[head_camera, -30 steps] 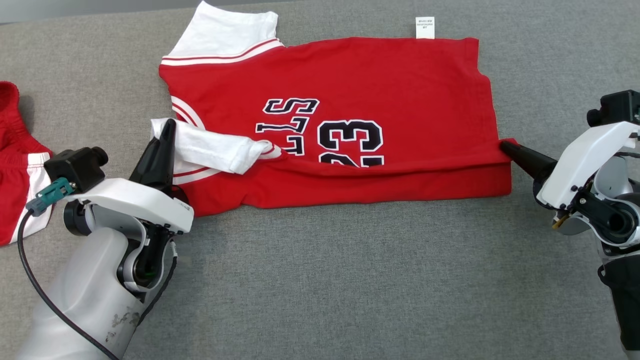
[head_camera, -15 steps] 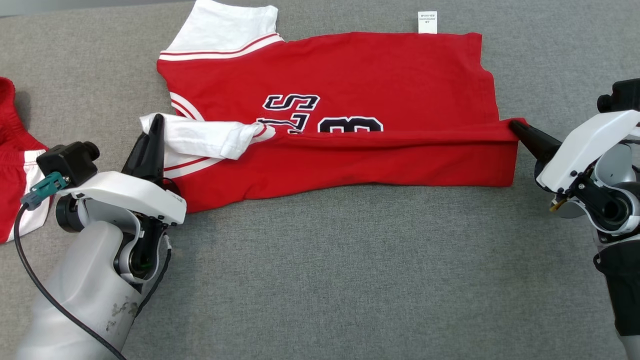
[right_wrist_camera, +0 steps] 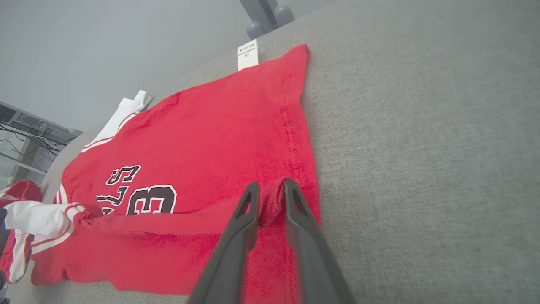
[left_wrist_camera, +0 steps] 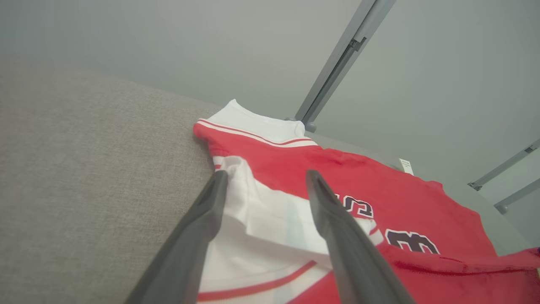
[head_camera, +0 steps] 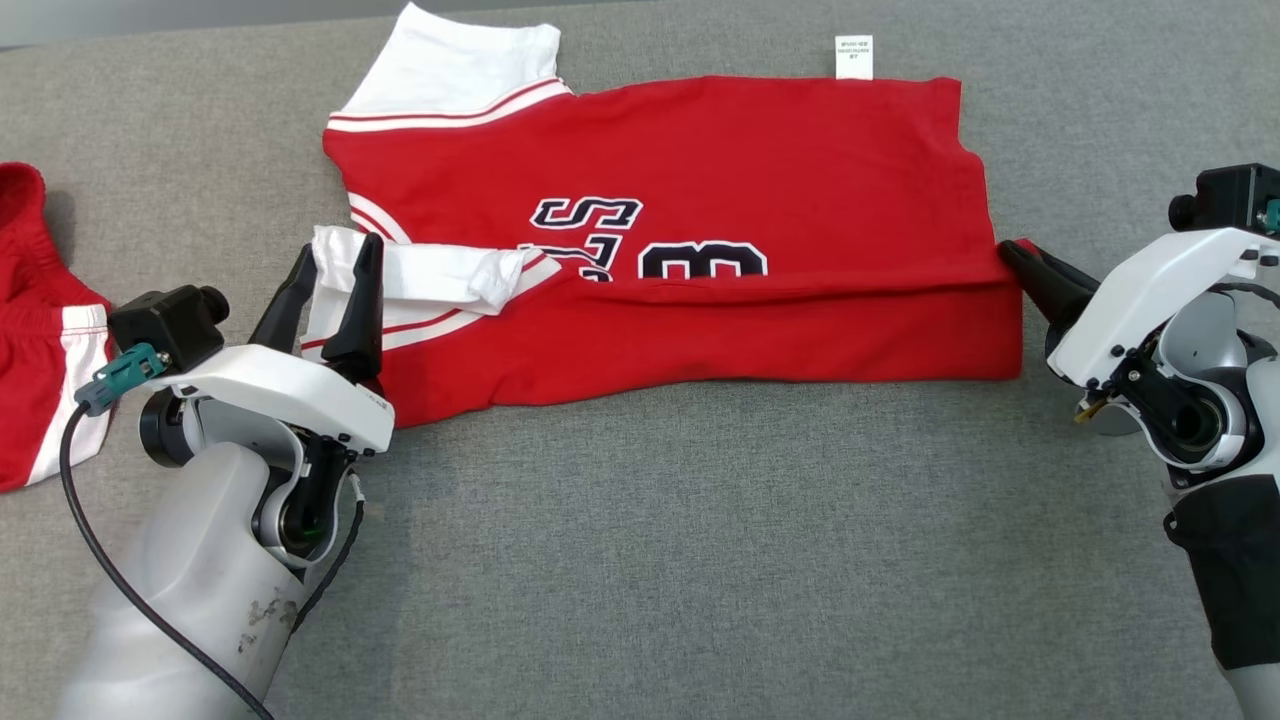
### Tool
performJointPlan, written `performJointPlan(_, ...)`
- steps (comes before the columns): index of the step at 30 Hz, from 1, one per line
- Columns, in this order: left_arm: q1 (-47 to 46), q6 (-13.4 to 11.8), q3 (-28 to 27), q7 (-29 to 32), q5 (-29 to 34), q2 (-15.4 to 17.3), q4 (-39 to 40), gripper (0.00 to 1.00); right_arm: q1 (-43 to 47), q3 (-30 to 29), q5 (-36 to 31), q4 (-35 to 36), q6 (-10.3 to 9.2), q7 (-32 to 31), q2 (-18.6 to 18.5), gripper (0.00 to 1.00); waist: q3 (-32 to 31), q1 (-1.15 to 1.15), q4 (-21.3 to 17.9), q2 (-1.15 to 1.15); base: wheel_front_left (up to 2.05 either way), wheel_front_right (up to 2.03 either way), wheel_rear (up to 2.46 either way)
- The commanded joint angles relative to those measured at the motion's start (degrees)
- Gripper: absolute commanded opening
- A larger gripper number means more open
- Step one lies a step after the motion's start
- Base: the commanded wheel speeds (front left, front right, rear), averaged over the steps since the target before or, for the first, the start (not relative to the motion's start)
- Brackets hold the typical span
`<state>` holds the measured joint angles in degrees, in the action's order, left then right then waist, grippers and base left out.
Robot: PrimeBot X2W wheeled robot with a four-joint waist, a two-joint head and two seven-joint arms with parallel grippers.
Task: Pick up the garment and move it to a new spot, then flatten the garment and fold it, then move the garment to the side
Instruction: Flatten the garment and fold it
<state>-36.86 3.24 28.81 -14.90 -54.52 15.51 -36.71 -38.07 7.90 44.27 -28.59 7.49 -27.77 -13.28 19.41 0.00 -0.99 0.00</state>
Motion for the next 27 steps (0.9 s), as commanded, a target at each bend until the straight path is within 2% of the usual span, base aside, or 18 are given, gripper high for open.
performJointPlan(1, -0.63, 0.36, -0.29, -0.30, -0.29, 0.21, -0.35, 1.00, -0.19, 0.20, -0.23, -0.17, 0.02, 1.05, -0.56, 1.00, -0.41, 0.00, 0.06, 0.00, 0.00, 0.00, 0.00)
performJointPlan(7, 1.75, 0.42, -1.37, -0.29, 0.60, 0.42, -0.20, 1.00, 0.95, 1.72, 0.57, 0.58, 0.02, 5.37, -1.19, 1.00, -2.51, 0.00, 0.22, 0.00, 0.00, 0.00, 0.00)
performJointPlan(14, 6.31, -0.97, -3.87, -0.31, 3.58, 1.86, 4.49, 1.00, 2.84, 3.15, 0.82, 2.00, 0.02, 9.98, -2.93, 1.00, -4.98, 0.00, 0.21, 0.00, 0.00, 0.00, 0.00)
performJointPlan(22, 14.95, -4.39, -4.09, -0.25, 6.71, 3.50, 12.01, 1.00, 8.99, 4.70, 0.49, 4.22, 0.02, 13.80, -5.06, 1.00, -8.08, 0.00, 0.18, 0.00, 0.00, 0.00, 0.00)
performJointPlan(27, 19.56, -6.94, -4.01, 0.59, 5.82, 3.49, 15.26, 1.00, 14.01, 4.58, 0.22, 4.12, 0.02, 15.99, -4.97, 1.00, -8.93, 0.00, 0.29, 0.00, 0.00, 0.00, 0.00)
